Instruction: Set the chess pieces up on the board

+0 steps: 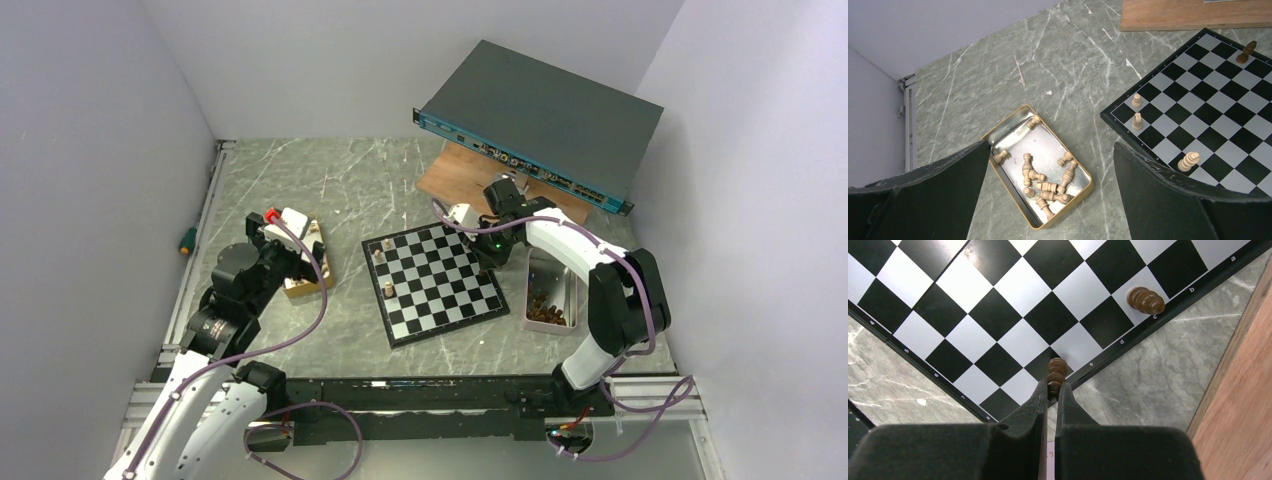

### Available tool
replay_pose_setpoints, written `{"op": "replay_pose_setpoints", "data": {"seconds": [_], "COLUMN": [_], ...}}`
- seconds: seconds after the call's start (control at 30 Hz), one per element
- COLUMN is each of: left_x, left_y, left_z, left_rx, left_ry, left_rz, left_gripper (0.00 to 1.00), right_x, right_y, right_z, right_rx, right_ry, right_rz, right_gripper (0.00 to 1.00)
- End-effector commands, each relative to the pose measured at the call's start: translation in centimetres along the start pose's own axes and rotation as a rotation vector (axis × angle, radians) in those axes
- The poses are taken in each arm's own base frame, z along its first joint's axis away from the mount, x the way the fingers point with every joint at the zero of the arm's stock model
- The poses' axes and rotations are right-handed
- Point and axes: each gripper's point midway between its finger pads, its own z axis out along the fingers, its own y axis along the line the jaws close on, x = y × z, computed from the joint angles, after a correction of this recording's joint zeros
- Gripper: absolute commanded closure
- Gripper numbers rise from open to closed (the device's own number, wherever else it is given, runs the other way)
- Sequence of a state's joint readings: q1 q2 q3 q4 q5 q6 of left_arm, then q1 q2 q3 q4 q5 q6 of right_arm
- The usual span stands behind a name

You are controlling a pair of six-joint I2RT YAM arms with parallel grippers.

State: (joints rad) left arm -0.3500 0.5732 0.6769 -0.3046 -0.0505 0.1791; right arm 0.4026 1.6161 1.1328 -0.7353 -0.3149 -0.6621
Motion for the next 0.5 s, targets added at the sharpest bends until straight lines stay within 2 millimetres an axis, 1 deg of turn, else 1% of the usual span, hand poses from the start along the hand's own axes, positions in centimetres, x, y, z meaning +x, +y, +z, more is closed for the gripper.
{"op": "replay_pose_setpoints", "data": {"seconds": [0.0, 0.47], "left_x": [-1.24, -1.25], "left_y": [0.5, 0.54], "left_z": [-0.06, -0.06], "left_rx": [-0.018, -0.019], "left_ry": [-0.036, -0.036], "left_rz": [-0.003, -0.002], "left_gripper": [0.01, 0.01], "right_x": [0.07, 0.64], "right_y": [-0.17, -0.23], "right_z": [-0.01, 0.3], "right_rx": [0.002, 0.007], "right_ry": [0.003, 0.025], "right_rz": [0.0, 0.004], "right_gripper": [1.0, 1.0]}}
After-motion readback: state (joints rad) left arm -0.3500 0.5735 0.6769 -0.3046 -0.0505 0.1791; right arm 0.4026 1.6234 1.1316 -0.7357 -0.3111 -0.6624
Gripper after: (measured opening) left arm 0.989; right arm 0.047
